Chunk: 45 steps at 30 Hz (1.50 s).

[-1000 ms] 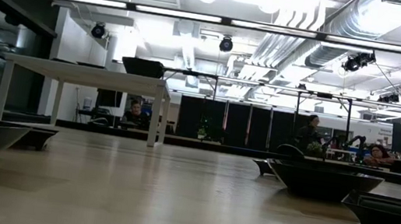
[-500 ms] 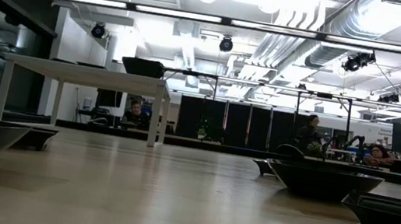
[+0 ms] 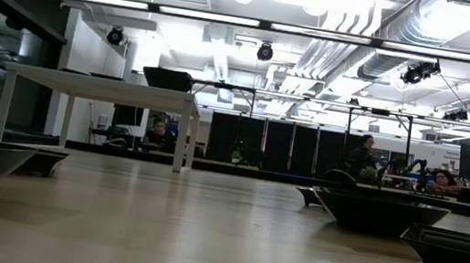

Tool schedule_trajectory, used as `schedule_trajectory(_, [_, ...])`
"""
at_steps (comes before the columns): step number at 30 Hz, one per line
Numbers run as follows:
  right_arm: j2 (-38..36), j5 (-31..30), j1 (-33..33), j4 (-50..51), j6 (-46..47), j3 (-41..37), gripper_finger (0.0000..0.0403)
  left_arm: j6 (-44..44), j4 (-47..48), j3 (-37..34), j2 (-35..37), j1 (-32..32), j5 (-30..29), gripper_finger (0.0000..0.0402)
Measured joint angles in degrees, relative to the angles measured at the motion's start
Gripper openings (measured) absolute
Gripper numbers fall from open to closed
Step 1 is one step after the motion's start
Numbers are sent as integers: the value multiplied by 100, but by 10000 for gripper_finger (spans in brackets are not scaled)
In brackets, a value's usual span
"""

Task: Pick & Place Mini shaped plates
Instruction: Stack the black square plate on the black square plate on the shelf

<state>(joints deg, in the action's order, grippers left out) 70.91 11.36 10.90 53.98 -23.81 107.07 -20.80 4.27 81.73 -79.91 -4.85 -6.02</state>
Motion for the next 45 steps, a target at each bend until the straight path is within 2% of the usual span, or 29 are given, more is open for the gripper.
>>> schedule_trajectory(3, [-60, -204, 108, 157, 1, 0, 183, -13, 432, 4, 319, 0, -537, 0])
schedule_trajectory(11, [-47, -220, 446, 283, 260, 2, 183, 14, 2109, 11, 1123, 22, -2132, 0])
schedule_trajectory(14, [-45, -230, 547, 277, 333, 0, 183, 340, 2836, 3, 1352, 289, -2435, 0])
schedule_trajectory(19, [-45, -224, 698, 277, 505, 2, 183, 859, 3902, 7, 1569, 1011, -2406, 0])
schedule_trajectory(23, [-44, -226, 763, 277, 606, 2, 183, 1169, 4699, 7, 1563, 1782, -2006, 0])
schedule_trajectory(30, [-43, -224, 763, 287, 873, 2, 183, 1453, 5846, 4, 1113, 2807, -1539, 0])
schedule_trajectory(32, [-43, -226, 763, 297, 929, 2, 183, 1794, 6110, 4, 942, 3018, -1504, 0])
schedule_trajectory(37, [-43, -387, 763, 332, 1093, 2, 183, 2387, 6617, 4, 555, 3269, -1420, 0])
schedule_trajectory(45, [-43, -443, 761, 408, 1312, 1, 183, 2527, 7141, 4, 36, 3259, -1617, 0])
